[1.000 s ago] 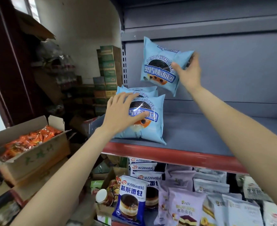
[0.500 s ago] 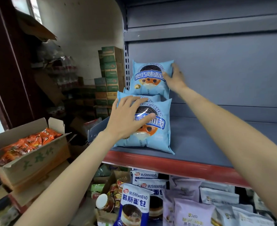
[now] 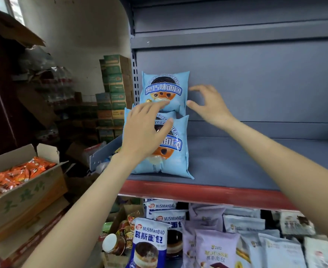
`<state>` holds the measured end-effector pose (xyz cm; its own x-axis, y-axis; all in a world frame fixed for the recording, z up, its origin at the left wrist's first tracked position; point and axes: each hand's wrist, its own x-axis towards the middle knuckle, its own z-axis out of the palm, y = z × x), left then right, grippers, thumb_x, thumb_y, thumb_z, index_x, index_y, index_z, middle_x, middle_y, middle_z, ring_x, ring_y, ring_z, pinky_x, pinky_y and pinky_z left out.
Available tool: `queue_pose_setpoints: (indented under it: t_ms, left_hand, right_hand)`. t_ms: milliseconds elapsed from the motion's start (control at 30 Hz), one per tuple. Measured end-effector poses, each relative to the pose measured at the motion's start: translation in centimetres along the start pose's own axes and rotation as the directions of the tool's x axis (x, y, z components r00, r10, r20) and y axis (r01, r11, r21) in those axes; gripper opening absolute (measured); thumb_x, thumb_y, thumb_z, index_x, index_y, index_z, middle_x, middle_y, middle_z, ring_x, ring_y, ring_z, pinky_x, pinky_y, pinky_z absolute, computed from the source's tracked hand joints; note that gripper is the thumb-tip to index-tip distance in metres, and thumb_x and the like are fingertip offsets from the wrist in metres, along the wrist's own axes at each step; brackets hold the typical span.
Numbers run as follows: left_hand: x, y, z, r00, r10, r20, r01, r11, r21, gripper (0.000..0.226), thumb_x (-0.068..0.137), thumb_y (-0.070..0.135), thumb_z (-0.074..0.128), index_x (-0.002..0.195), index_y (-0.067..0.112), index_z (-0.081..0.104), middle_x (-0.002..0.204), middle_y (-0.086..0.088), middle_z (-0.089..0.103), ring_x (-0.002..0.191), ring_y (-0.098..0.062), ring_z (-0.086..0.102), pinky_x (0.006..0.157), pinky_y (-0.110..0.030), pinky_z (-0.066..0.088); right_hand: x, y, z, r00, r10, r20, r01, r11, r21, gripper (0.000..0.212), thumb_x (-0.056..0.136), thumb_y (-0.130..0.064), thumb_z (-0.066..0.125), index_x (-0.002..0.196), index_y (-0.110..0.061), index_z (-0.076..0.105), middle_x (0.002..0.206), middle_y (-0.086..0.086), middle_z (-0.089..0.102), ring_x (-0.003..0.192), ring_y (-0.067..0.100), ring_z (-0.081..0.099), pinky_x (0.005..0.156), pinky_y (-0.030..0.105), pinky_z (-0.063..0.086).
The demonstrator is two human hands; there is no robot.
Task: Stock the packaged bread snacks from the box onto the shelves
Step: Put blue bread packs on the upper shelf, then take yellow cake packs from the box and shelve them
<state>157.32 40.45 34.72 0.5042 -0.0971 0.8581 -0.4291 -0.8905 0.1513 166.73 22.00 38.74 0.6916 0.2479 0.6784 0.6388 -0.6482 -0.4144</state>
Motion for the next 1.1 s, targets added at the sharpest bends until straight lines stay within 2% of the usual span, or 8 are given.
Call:
queue_pose_setpoints:
  t_ms: [133, 233, 367, 533, 733, 833, 967, 1100]
  left_hand:
    - [-0.8, 5.4, 0.0, 0.997, -0.052, -0.052, 0.033, 0.948, -0.315, 0.028, 0.088, 0.028, 0.055, 0.114, 0.024, 0.062, 0.09, 0.014, 0.069, 0.087, -0.009, 0.059, 0.083, -0.031, 0.044]
    - [-3.0, 10.5, 0.1, 0.998, -0.054, 0.031, 0.062, 0.861, -0.505, 0.022, 0.087, 0.027, 0.054, 0.107, 0.023, 0.064, 0.075, 0.014, 0.069, 0.071, -0.006, 0.063, 0.073, -0.035, 0.051]
    - [-7.5, 17.9, 0.8, 0.978, 0.043, 0.206, 0.084, 0.818, -0.57, 0.02, 0.086, 0.033, 0.054, 0.103, 0.029, 0.065, 0.072, 0.017, 0.067, 0.069, 0.0, 0.063, 0.071, -0.028, 0.05]
    - [-14.8, 26.9, 2.7, 0.87, 0.166, 0.463, 0.176, 0.774, -0.609, 0.014, 0.092, 0.032, 0.057, 0.104, 0.033, 0.064, 0.082, 0.019, 0.066, 0.079, 0.0, 0.062, 0.073, -0.029, 0.049]
    - [-24.7, 37.5, 7.4, 0.661, 0.284, 0.695, 0.247, 0.791, -0.559, 0.02, 0.092, 0.031, 0.058, 0.111, 0.031, 0.064, 0.097, 0.02, 0.063, 0.094, 0.002, 0.059, 0.084, -0.021, 0.049]
    - [-29.0, 42.0, 9.2, 0.607, 0.383, 0.696, 0.198, 0.775, -0.6, 0.022, 0.092, 0.031, 0.056, 0.113, 0.032, 0.062, 0.111, 0.018, 0.061, 0.1, 0.006, 0.05, 0.082, -0.004, 0.035]
    - [-34.3, 47.4, 10.9, 0.578, 0.463, 0.672, 0.198, 0.72, -0.666, 0.023, 0.094, 0.022, 0.055, 0.115, 0.026, 0.063, 0.117, 0.014, 0.057, 0.114, -0.005, 0.047, 0.093, -0.017, 0.03]
    - [-37.1, 52.7, 12.8, 0.511, 0.517, 0.687, 0.227, 0.689, -0.688, 0.023, 0.094, 0.025, 0.054, 0.115, 0.028, 0.063, 0.115, 0.017, 0.059, 0.112, -0.002, 0.049, 0.093, -0.022, 0.035]
  right_hand:
    - [-6.3, -1.4, -4.6, 0.99, -0.117, -0.081, 0.114, 0.993, -0.037, 0.025, 0.092, -0.021, 0.058, 0.116, -0.014, 0.061, 0.118, 0.003, 0.06, 0.112, 0.017, 0.051, 0.095, 0.022, 0.033]
    - [-12.1, -2.0, -8.6, 0.987, -0.119, -0.108, 0.121, 0.993, 0.011, 0.015, 0.091, -0.015, 0.059, 0.105, -0.012, 0.064, 0.092, 0.0, 0.067, 0.082, 0.009, 0.06, 0.078, 0.019, 0.044]
    - [-21.5, -1.1, -13.7, 1.0, -0.018, -0.011, 0.018, 0.999, 0.04, 0.006, 0.09, -0.011, 0.061, 0.094, -0.013, 0.066, 0.069, -0.001, 0.067, 0.055, 0.006, 0.059, 0.065, 0.019, 0.049]
    - [-34.8, 3.2, -20.0, 0.959, 0.212, 0.19, -0.186, 0.972, -0.147, 0.011, 0.089, -0.018, 0.063, 0.098, -0.016, 0.068, 0.078, -0.005, 0.069, 0.073, 0.012, 0.066, 0.071, 0.031, 0.053]
    - [-51.8, 7.9, -26.6, 0.766, 0.48, 0.427, -0.333, 0.865, -0.375, 0.019, 0.091, -0.028, 0.057, 0.108, -0.027, 0.065, 0.099, -0.005, 0.069, 0.091, 0.014, 0.064, 0.078, 0.037, 0.051]
    - [-58.2, 9.1, -29.5, 0.71, 0.584, 0.393, -0.421, 0.8, -0.428, 0.017, 0.09, -0.029, 0.057, 0.105, -0.028, 0.064, 0.101, -0.006, 0.069, 0.095, 0.018, 0.064, 0.079, 0.039, 0.052]
    - [-65.2, 10.8, -32.7, 0.626, 0.704, 0.336, -0.476, 0.686, -0.551, 0.022, 0.092, -0.031, 0.054, 0.112, -0.027, 0.061, 0.107, -0.004, 0.063, 0.101, 0.02, 0.059, 0.083, 0.038, 0.049]
    - [-71.2, 11.9, -35.7, 0.586, 0.781, 0.216, -0.584, 0.591, -0.556, 0.019, 0.092, -0.028, 0.054, 0.109, -0.027, 0.063, 0.102, -0.007, 0.064, 0.093, 0.017, 0.062, 0.071, 0.033, 0.051]
